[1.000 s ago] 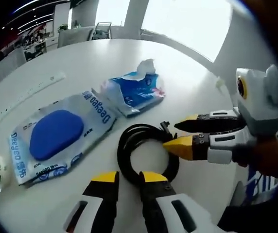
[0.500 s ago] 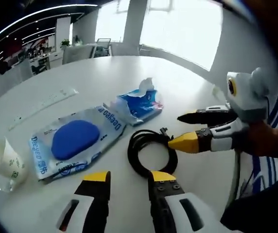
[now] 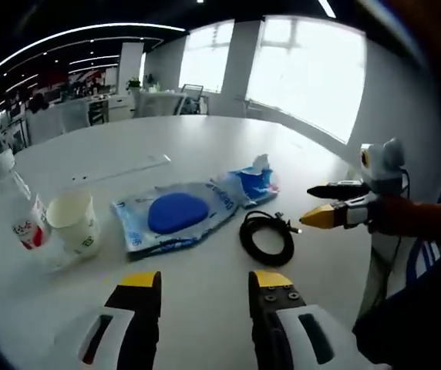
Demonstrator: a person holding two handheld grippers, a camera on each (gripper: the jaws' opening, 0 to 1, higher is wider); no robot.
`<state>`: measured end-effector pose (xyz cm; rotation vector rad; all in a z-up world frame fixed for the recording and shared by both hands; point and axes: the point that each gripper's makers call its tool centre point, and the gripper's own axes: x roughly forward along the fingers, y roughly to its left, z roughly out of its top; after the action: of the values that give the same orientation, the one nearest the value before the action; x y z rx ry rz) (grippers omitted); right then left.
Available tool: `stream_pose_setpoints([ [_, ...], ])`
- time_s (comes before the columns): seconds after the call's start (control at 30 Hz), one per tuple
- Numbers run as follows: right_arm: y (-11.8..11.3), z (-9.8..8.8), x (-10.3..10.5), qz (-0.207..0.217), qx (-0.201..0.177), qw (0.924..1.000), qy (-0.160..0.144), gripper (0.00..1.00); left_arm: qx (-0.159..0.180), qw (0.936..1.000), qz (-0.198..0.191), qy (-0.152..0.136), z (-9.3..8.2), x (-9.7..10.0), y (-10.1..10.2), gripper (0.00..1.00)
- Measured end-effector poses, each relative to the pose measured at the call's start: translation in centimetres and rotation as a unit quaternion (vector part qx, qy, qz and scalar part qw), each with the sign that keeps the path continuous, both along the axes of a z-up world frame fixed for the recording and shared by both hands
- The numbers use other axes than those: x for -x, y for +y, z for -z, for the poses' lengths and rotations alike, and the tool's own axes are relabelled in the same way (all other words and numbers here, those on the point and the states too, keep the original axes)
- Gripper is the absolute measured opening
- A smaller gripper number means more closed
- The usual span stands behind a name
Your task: Arrange the tabletop items into an orderly group along one side of the table until the central work area is clear of visible clutter.
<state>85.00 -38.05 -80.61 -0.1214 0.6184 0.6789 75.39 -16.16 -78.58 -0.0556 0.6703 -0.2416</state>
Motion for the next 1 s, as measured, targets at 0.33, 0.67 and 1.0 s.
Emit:
stream_pose_setpoints([
  [0.33,-0.8,-1.4,1.8,-0.022,-0.014,0.9997,-0.005,0.98,-0.005,0.9991,-0.037,-0.022,-1.3,4.3,4.3,0.64],
  [0.67,-2.4,-2.0,3.3,-0.054,-0.013,0.9985,-0.004,1.00,-0.014,0.9970,-0.071,-0.027,-2.8,7.6,7.2,0.83],
  [1.0,-3.9,-3.1,4.2,-0.078,-0.002,0.9969,0.004,1.00,-0.015,0.9967,-0.075,-0.028,-2.9,8.7,8.9,0.93],
])
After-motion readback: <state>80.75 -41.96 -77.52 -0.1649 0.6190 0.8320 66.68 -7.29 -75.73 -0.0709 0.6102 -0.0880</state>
